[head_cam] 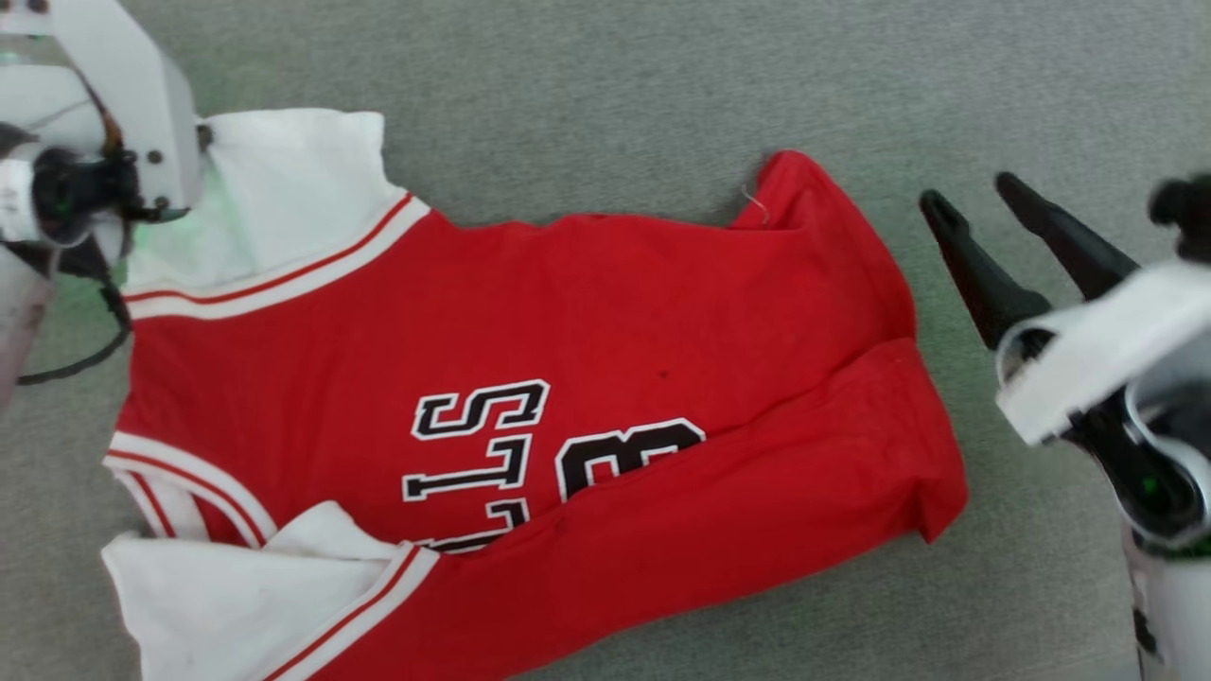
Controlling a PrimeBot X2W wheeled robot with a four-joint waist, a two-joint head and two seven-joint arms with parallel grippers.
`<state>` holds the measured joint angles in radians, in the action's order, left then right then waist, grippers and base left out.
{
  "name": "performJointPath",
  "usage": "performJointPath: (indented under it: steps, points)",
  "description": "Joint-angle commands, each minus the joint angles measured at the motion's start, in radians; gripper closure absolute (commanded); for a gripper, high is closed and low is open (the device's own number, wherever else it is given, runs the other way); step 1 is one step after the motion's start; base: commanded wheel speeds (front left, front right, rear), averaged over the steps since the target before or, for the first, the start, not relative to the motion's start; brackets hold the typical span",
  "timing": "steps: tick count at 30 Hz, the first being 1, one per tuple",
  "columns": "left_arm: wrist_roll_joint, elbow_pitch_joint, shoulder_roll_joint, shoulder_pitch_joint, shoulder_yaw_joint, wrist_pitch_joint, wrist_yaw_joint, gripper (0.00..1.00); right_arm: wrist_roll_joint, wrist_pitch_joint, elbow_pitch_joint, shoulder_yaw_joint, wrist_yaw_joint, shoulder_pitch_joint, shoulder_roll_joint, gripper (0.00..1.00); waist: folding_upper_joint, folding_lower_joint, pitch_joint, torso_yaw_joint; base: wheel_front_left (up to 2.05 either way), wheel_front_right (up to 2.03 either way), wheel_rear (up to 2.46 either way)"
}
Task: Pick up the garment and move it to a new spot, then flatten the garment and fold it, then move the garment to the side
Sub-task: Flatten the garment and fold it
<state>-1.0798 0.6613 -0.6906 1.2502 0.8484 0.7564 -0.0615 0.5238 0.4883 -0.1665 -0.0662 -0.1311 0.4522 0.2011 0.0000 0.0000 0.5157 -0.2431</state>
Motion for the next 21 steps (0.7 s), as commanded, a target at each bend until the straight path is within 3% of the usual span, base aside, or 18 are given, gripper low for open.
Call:
performJointPath:
  steps: [1, 11, 20, 21]
  points:
    - [0.007, 0.015, 0.027, -0.041, 0.028, 0.013, 0.009, 1.00, 0.003, 0.032, 0.021, -0.002, 0.001, 0.031, -0.011, 0.00, 0.0000, 0.0000, 0.001, 0.015, 0.00, 0.00, 0.00]
    - [0.017, 0.055, 0.083, 0.002, 0.035, -0.015, 0.028, 1.00, -0.066, 0.300, 0.220, -0.047, 0.001, 0.219, -0.039, 0.00, 0.0000, 0.0000, 0.014, 0.055, 0.00, 0.00, 0.00]
    - [0.014, 0.101, 0.117, 0.015, 0.040, -0.038, 0.054, 1.00, -0.112, 0.468, 0.379, -0.077, 0.001, 0.327, -0.049, 0.00, 0.0000, 0.0000, 0.015, 0.072, 0.00, 0.00, 0.00]
    - [0.013, 0.106, 0.120, 0.015, 0.039, -0.041, 0.058, 1.00, -0.102, 0.481, 0.396, -0.083, 0.001, 0.335, -0.049, 0.51, 0.0000, 0.0000, 0.015, 0.074, 0.00, 0.00, 0.00]
